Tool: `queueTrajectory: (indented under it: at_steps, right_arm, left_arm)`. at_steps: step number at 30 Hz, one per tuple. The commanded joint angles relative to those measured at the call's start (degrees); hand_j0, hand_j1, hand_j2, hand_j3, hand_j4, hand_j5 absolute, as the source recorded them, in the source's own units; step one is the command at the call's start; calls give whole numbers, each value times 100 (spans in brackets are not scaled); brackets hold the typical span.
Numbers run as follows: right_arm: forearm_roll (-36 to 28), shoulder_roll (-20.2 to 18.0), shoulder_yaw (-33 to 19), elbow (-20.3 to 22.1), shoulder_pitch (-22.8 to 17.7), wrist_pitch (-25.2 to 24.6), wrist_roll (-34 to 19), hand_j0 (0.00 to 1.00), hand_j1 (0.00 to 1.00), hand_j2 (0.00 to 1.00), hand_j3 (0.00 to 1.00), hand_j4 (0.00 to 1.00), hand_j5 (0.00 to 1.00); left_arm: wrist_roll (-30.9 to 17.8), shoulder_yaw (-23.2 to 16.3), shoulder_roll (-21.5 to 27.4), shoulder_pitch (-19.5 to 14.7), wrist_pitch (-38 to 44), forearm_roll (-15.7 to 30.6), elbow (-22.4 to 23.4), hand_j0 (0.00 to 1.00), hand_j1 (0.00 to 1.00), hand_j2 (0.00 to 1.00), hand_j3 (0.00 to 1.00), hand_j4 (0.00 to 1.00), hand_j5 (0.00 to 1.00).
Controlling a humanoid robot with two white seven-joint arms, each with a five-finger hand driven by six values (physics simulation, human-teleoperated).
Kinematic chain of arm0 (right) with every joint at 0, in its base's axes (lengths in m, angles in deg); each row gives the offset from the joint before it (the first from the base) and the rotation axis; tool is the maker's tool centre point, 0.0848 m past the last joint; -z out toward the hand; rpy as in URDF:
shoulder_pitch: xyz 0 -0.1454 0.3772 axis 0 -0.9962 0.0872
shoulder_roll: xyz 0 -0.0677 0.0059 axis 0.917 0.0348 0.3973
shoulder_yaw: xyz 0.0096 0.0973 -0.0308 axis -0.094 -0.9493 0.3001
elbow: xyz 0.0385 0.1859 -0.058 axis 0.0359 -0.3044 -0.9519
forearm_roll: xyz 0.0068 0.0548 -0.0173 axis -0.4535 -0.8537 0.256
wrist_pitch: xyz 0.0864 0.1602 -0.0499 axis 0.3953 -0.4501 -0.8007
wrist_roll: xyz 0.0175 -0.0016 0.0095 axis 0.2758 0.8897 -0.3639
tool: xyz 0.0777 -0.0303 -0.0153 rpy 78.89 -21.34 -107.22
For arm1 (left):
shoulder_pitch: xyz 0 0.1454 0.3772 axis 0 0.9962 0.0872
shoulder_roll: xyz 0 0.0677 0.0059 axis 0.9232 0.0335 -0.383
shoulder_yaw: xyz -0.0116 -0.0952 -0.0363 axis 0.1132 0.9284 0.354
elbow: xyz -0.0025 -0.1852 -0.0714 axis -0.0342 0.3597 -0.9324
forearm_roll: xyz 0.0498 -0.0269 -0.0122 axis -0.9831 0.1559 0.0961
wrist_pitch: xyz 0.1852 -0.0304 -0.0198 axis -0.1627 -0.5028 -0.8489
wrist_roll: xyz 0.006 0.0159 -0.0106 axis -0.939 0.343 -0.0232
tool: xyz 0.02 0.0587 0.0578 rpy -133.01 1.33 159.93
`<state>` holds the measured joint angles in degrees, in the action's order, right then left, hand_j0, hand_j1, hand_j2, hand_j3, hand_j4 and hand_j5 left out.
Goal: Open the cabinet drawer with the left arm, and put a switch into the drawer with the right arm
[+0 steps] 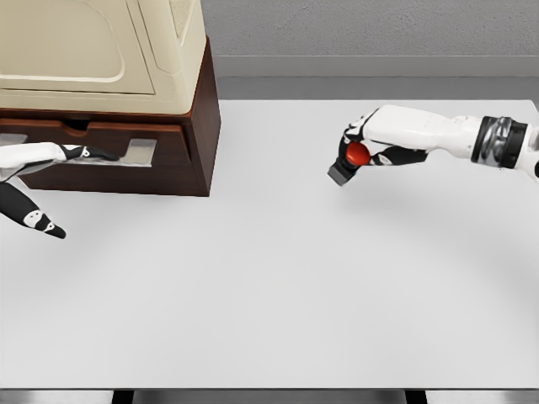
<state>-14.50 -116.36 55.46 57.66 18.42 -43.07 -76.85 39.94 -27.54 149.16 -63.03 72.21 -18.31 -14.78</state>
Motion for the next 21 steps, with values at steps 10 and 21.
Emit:
queueTrajectory:
  at_steps: [10, 21]
  right_arm:
    - [-38, 212, 687, 11, 580, -132, 2, 47, 47, 47, 47, 47, 47]
    - [-47, 396, 1170, 372, 1125, -466, 2, 46, 46, 46, 46, 46, 46]
  left_arm:
    - [-5, 8, 274, 96, -22, 485, -16, 100, 100, 100, 100, 100, 100]
    - [-5, -1, 274, 210, -13, 1144, -7, 100, 100, 100, 100, 100, 100]
